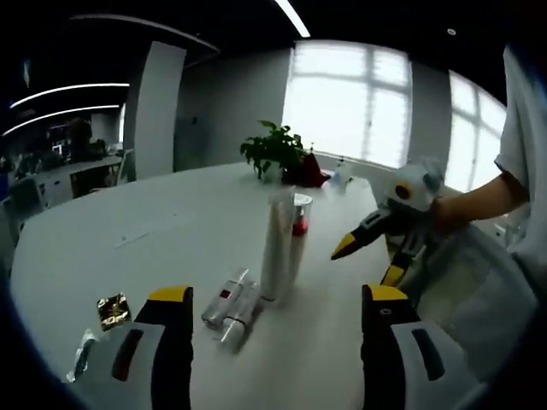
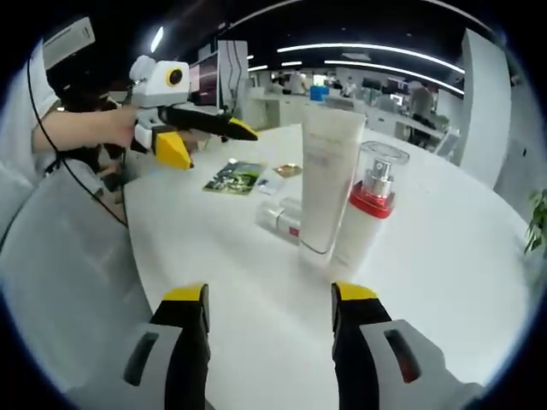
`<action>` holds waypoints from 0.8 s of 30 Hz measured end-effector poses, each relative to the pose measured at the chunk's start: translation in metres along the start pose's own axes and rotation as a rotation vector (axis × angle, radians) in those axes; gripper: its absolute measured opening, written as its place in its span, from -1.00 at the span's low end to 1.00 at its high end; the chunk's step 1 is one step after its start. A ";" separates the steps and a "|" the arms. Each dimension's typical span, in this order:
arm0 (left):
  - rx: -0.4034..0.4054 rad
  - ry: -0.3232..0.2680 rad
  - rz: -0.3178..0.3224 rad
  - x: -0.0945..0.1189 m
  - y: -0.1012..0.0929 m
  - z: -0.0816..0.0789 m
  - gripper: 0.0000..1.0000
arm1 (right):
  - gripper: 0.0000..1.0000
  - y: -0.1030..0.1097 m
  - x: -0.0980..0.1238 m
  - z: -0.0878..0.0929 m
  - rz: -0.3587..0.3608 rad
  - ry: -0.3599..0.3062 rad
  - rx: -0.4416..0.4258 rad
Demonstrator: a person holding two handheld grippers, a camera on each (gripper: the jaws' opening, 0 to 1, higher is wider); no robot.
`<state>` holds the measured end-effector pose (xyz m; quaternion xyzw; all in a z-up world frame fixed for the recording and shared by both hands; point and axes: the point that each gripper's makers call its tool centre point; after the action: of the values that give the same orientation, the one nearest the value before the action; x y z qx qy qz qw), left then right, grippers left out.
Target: Arrange the skincare products in the storage area until every visible bottle or jar stands upright without overlapping.
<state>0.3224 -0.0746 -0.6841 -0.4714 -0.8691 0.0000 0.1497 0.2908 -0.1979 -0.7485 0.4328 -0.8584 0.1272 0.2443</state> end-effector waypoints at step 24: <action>0.187 0.043 -0.229 0.105 -0.001 0.052 0.94 | 0.48 0.016 0.024 -0.001 0.029 -0.006 -0.036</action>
<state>0.2548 0.0184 -0.7064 -0.3528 -0.9101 0.0539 0.2106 0.2657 -0.2047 -0.7349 0.4161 -0.8674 0.1140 0.2478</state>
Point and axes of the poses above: the point that each gripper's makers call its tool centre point, and the gripper's own axes: x roughly backward along the fingers, y roughly to its left, z roughly out of its underside, and after that the axes turned 4 degrees about -y, right-handed
